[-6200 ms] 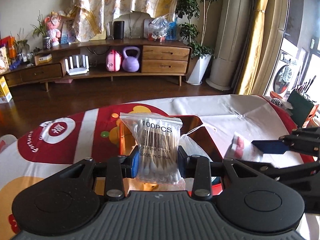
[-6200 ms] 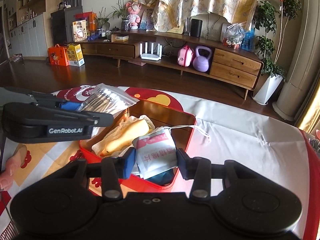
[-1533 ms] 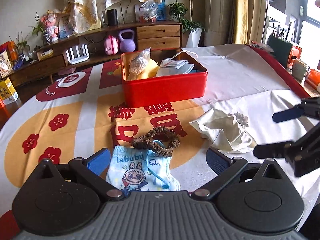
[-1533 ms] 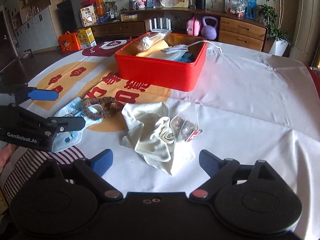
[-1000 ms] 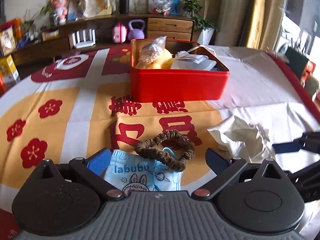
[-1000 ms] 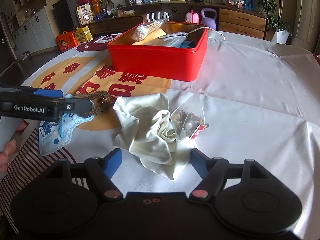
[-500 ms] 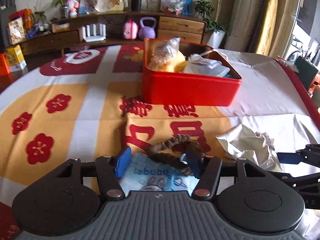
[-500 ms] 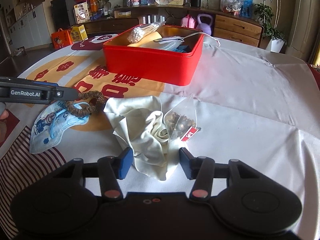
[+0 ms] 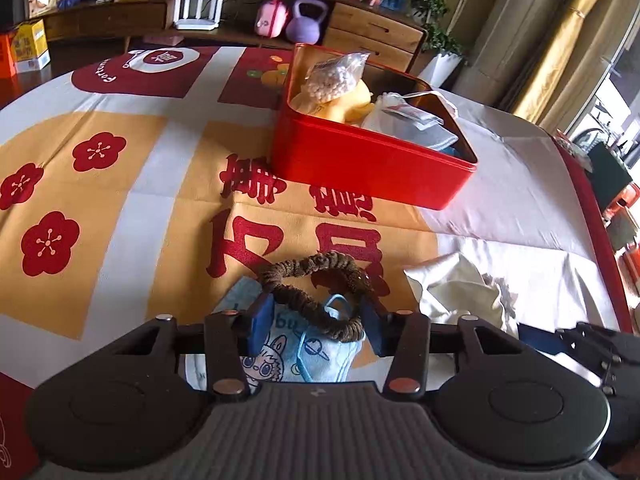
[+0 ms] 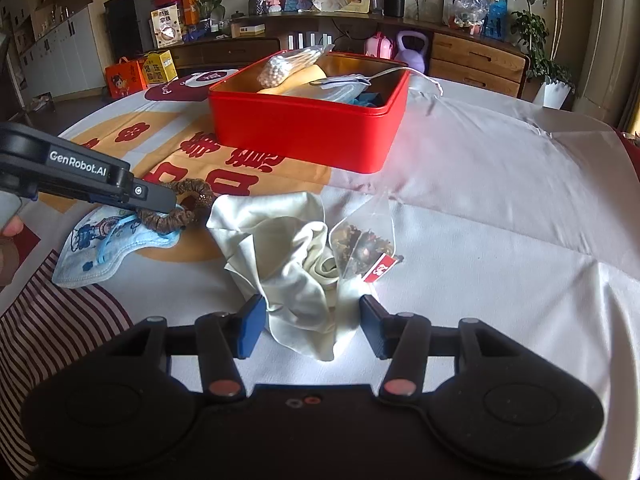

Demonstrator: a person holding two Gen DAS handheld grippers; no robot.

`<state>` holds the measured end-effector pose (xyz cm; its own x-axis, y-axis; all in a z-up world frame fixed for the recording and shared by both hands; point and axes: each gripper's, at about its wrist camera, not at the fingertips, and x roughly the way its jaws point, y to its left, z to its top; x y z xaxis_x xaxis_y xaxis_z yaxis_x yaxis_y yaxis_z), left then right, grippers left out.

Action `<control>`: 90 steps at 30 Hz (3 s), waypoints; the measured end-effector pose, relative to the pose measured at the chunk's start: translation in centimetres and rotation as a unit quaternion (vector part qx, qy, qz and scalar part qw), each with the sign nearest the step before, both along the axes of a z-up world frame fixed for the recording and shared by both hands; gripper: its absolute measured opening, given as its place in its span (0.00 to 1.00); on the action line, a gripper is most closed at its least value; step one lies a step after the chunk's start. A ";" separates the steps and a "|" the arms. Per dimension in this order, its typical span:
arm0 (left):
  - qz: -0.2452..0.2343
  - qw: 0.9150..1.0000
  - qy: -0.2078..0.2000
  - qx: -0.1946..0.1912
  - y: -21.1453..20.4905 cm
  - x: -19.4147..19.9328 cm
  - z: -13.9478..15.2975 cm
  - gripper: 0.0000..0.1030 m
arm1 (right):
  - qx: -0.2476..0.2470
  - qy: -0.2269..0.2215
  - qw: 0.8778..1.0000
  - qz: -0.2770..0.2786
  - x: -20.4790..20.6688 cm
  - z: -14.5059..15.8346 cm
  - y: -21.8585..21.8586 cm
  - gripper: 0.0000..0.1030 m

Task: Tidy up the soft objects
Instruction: 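Grasp the brown hair tie with the left tool while the right tool grasps the cream cloth, then lift and carry the hair tie and cream cloth toward the red tin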

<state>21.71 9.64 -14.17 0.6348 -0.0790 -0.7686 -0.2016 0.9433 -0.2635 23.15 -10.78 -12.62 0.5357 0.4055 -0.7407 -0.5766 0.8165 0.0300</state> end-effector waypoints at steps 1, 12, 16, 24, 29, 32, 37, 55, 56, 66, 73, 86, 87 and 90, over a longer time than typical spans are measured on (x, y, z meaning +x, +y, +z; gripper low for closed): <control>0.004 1.000 0.001 -0.001 0.1 0.2 -0.1 0.37 | 0.000 -0.001 1.000 0.001 0.0 0.0 0.0 0.50; 0.011 0.999 -0.022 0.036 -0.5 0.1 0.2 0.09 | 0.001 -0.010 1.000 -0.005 -0.6 0.2 -0.2 0.09; 0.006 0.999 -0.034 0.039 -0.6 -0.4 0.6 0.08 | 0.020 -0.008 1.000 -0.006 -1.1 0.6 -1.0 0.06; -0.001 0.998 -0.063 0.030 -0.7 -1.4 2.6 0.08 | 0.054 -0.037 0.998 -0.001 -2.8 3.5 -2.2 0.05; -0.008 0.997 -0.077 0.030 -1.0 -1.9 4.2 0.08 | 0.067 -0.060 0.996 0.000 -3.1 5.8 -2.8 0.05; -0.013 0.996 -0.086 0.028 -1.1 -2.3 5.2 0.08 | 0.076 -0.073 0.994 0.001 -3.3 7.2 -3.2 0.05; -0.018 0.995 -0.100 0.026 -1.3 -2.9 6.9 0.08 | 0.087 -0.091 0.992 0.001 -3.5 9.2 -3.8 0.05; -0.058 0.985 -0.157 0.047 -2.3 -3.1 14.1 0.08 | 0.096 -0.138 0.986 0.007 -2.5 15.0 -4.1 0.05; -0.061 0.984 -0.159 0.050 -2.4 -3.0 14.4 0.08 | 0.095 -0.141 0.986 0.007 -2.3 15.4 -4.0 0.05; -0.084 0.980 -0.171 0.063 -2.6 -0.3 16.6 0.08 | 0.092 -0.151 0.984 0.010 0.3 17.5 -2.2 0.05; -0.092 0.979 -0.167 0.070 -2.3 2.6 16.7 0.08 | 0.092 -0.144 0.985 0.013 3.5 17.7 -0.7 0.05; -0.100 0.980 -0.156 0.073 -1.4 9.2 13.9 0.08 | 0.075 -0.130 0.989 0.005 10.1 15.1 2.8 0.05; -0.100 0.980 -0.153 0.075 -1.4 9.7 13.6 0.08 | 0.073 -0.127 0.989 0.004 10.6 14.9 3.1 0.05; -0.100 0.981 -0.145 0.074 -1.3 10.8 12.5 0.08 | 0.068 -0.123 0.990 0.003 12.0 14.0 3.9 0.05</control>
<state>32.55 8.33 -1.70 0.8120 -0.1257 -0.5700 0.0556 0.9888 -0.1388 35.12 -6.89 1.35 0.6901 0.4962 -0.5269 -0.5852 0.8109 -0.0028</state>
